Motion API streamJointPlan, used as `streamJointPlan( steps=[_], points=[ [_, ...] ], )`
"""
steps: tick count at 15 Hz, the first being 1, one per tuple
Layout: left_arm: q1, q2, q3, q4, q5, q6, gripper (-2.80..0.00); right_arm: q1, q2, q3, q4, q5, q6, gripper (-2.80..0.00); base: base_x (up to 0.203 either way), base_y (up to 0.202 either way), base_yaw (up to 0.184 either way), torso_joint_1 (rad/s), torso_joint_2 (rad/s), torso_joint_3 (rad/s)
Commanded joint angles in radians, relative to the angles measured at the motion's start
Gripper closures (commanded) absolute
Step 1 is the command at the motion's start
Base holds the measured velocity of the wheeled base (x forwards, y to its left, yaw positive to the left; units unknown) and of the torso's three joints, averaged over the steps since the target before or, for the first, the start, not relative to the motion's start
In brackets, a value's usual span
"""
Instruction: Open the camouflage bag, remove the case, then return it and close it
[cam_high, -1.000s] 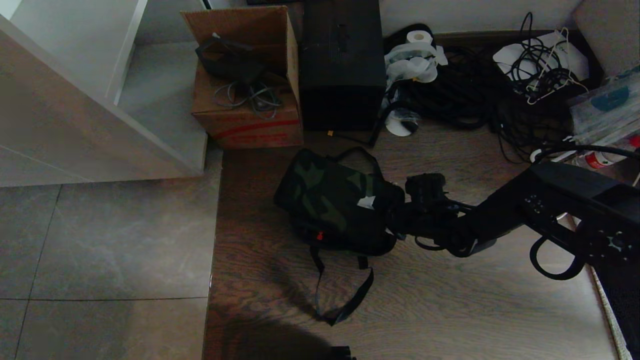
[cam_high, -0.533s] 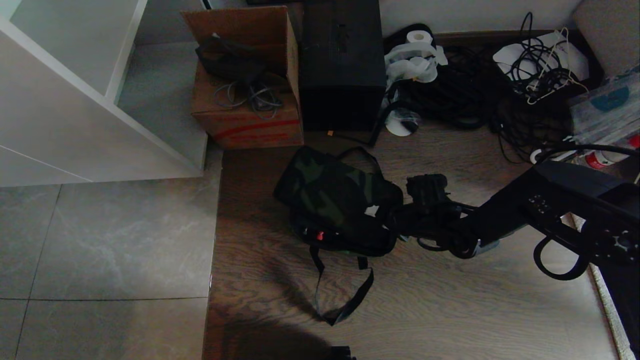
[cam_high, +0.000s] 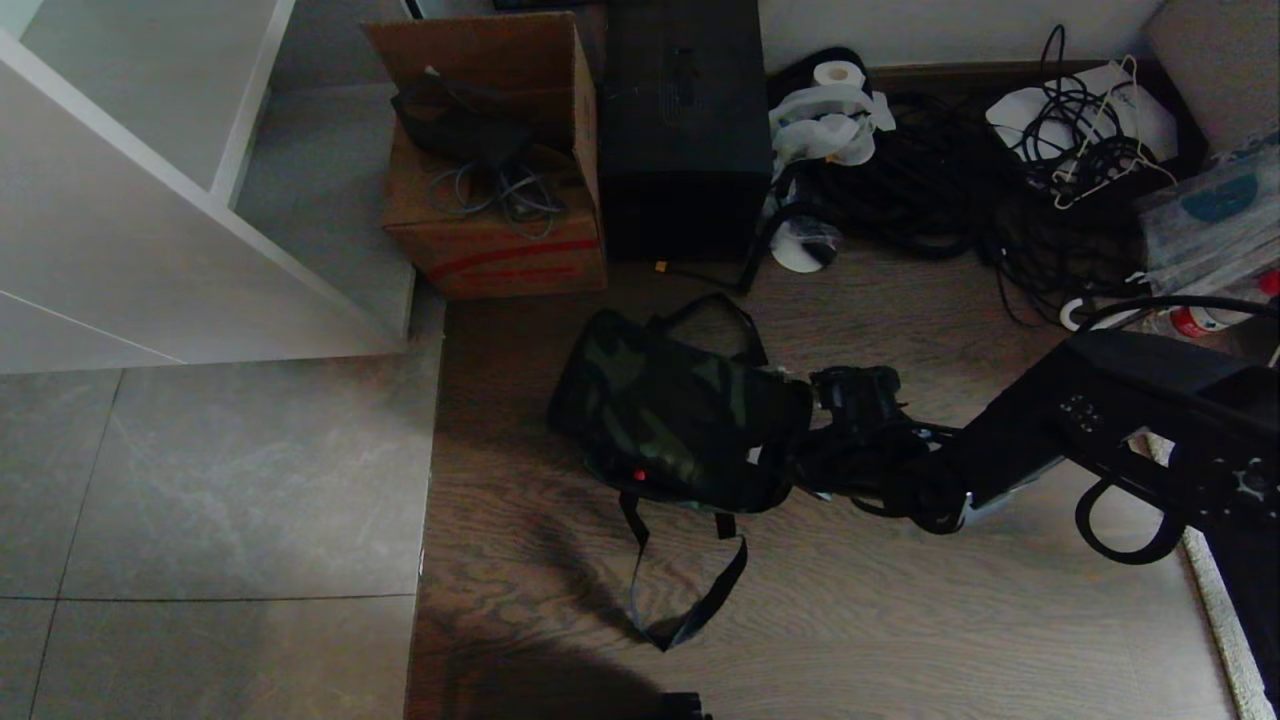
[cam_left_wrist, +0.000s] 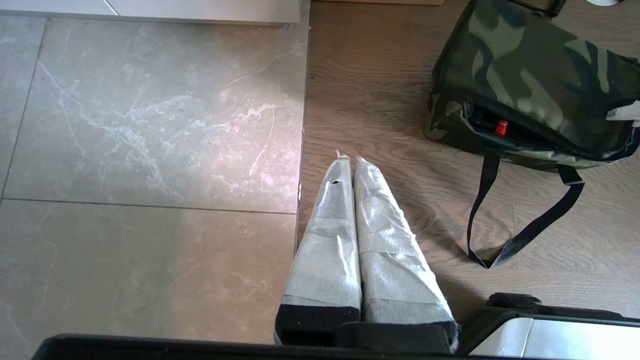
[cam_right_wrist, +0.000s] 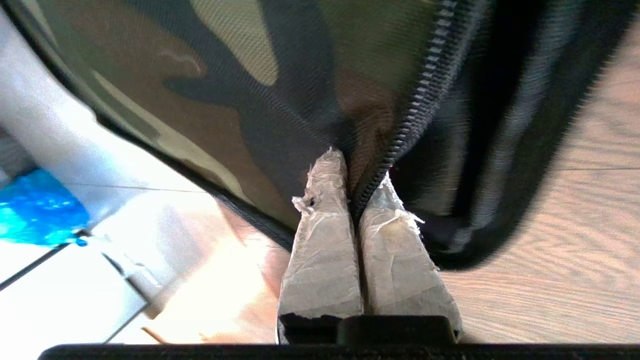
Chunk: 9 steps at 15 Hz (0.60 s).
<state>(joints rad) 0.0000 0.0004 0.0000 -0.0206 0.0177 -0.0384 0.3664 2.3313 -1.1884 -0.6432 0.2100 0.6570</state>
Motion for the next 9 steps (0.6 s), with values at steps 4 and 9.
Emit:
streamJointPlan(
  steps=[4,9],
  points=[
    [0.0,0.0,0.009,-0.001,-0.001,0.0,0.0,-0.045,-0.012,0.015,-0.001,0.005,-0.069,0.0,0.0,0.0,0.0,0.0,0.0,0.0],
    [0.0,0.0,0.009,-0.001,0.001,0.0,0.0,-0.088,-0.004,0.004,-0.003,0.005,-0.123,0.0,0.0,0.0,0.0,0.0,0.0,0.0]
  ],
)
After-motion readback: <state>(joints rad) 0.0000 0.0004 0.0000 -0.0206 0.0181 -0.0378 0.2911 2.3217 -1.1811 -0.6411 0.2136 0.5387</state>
